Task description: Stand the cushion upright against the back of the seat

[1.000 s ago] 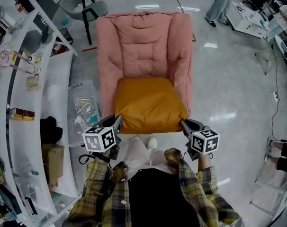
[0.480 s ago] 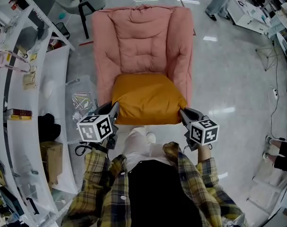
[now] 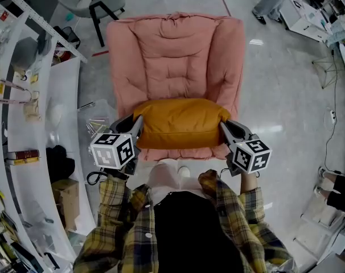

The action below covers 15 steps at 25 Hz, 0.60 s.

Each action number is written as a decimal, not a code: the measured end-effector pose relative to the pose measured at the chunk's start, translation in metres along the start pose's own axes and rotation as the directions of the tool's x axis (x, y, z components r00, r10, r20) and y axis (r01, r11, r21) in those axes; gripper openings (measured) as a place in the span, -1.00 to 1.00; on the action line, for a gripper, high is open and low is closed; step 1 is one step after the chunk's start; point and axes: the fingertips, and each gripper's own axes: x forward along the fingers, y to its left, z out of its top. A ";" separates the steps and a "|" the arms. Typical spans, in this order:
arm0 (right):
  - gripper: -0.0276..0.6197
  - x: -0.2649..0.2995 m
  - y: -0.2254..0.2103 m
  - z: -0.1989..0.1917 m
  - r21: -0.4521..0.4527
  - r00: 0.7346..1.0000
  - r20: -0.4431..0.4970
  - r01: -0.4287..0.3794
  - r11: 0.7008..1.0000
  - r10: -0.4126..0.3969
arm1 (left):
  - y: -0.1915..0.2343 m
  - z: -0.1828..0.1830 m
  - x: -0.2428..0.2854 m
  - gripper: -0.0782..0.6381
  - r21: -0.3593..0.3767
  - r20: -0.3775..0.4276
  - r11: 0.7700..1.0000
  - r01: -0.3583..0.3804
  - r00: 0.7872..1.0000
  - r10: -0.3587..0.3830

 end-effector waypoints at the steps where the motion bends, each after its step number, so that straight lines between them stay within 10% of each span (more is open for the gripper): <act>1: -0.79 0.008 -0.005 0.012 0.003 1.000 0.008 0.002 1.000 -0.002 | 0.005 0.010 0.008 -0.58 0.015 -0.006 1.000 -0.002 1.000 0.002; 15: -0.79 0.112 -0.075 0.128 0.039 0.994 0.072 0.083 0.996 -0.085 | 0.059 0.114 0.118 -0.52 0.019 -0.084 0.999 0.045 0.996 -0.043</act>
